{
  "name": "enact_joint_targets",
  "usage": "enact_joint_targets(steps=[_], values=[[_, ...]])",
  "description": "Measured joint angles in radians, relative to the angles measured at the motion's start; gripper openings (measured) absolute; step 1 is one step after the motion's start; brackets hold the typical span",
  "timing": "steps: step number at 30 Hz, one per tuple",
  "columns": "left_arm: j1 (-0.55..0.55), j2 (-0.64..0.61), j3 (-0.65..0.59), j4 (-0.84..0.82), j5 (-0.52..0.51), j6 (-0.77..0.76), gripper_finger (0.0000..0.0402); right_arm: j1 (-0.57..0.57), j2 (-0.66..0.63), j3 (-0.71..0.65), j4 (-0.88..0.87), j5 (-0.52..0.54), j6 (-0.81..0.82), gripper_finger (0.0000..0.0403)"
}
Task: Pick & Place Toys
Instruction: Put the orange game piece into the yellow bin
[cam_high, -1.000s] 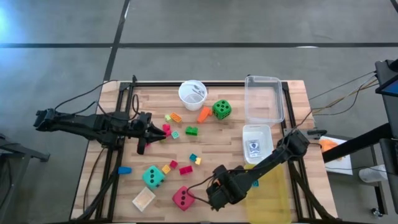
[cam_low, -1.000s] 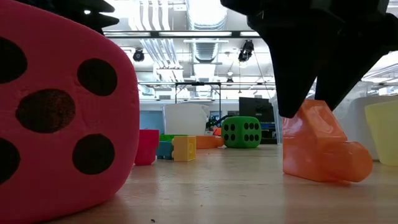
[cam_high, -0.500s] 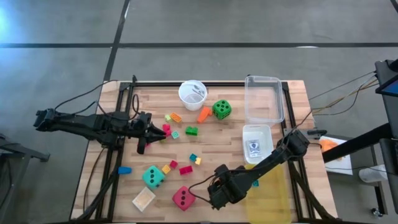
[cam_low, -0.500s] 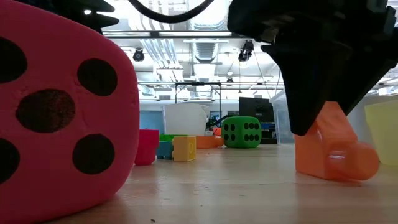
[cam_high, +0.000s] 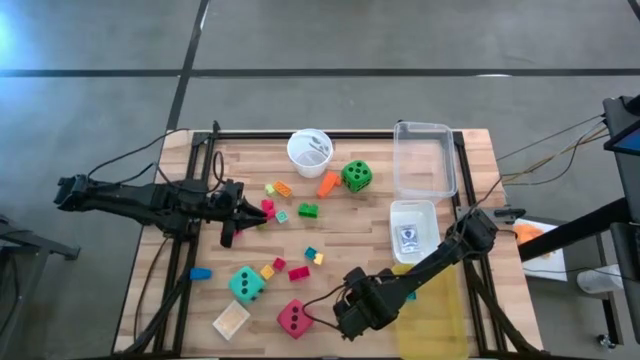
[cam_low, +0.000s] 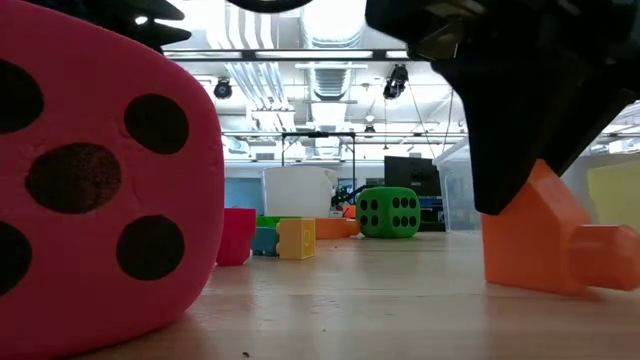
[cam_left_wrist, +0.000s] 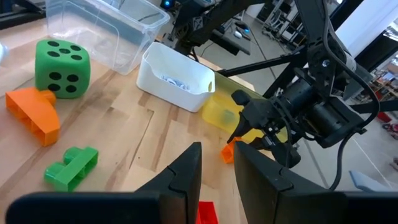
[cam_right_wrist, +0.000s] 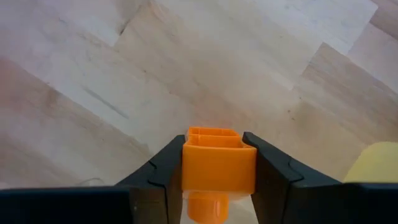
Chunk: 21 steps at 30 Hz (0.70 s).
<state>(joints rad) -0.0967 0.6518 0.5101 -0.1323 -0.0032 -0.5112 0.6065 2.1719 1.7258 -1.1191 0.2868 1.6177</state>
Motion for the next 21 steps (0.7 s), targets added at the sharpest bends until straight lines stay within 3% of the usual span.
enact_joint_targets(steps=[12, 21], values=[[0.0, 0.0, -0.009, -0.002, 0.0, -0.04, 0.0101, 0.048, -0.068, 0.074, -0.131, 0.058, -0.024, 0.0125], [-0.001, 0.0, -0.009, 0.017, 0.0, -0.022, 0.0101, 0.146, -0.178, 0.143, -0.335, 0.083, 0.106, 0.0125]])
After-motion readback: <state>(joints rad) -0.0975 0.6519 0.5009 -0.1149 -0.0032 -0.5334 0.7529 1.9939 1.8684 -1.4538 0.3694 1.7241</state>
